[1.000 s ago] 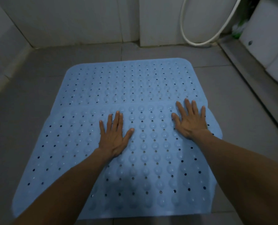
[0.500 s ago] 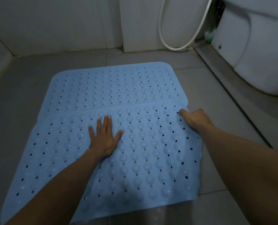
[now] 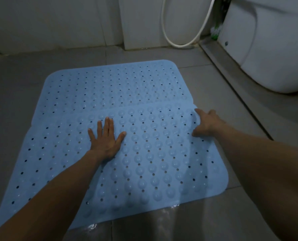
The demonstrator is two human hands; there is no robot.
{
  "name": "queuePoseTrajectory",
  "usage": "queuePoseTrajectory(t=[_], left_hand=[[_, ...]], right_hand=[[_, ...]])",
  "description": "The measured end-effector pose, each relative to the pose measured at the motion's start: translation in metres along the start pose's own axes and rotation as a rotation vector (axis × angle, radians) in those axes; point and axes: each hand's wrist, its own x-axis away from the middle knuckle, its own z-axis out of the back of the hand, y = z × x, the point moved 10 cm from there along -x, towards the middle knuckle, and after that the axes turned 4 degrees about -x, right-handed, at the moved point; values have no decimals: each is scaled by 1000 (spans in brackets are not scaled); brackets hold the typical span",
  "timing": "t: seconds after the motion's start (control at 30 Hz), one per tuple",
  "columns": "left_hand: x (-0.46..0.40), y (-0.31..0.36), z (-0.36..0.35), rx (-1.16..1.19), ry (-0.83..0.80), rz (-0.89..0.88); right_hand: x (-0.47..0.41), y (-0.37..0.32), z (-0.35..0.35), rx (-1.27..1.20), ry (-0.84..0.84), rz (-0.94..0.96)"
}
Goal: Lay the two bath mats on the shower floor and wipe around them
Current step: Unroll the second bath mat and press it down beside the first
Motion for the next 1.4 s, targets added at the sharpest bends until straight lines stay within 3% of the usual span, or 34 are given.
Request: queuePoseTrajectory(t=[0.1,0.23,0.53,0.77,0.93,1.1,1.4], left_hand=[[0,-2,-2,7,26,-1],[5,-1,-1,11,91,-6],[32,10,-5,28,227,4],[62,19,-15,16,214,-37],[66,13,-10,3,201,-85],[59,-38,-16,29,192,93],[56,-41,-16,17,244,98]], right_hand=[[12,-41,-14,167,194,194],[22,-84,-73,104,98,339],[37,-66,-94,115,216,293],[75,-44,-97,107,271,259],[78,-64,-77,37,388,319],[51,-72,-95,18,251,222],[43,-77,-103,92,246,212]])
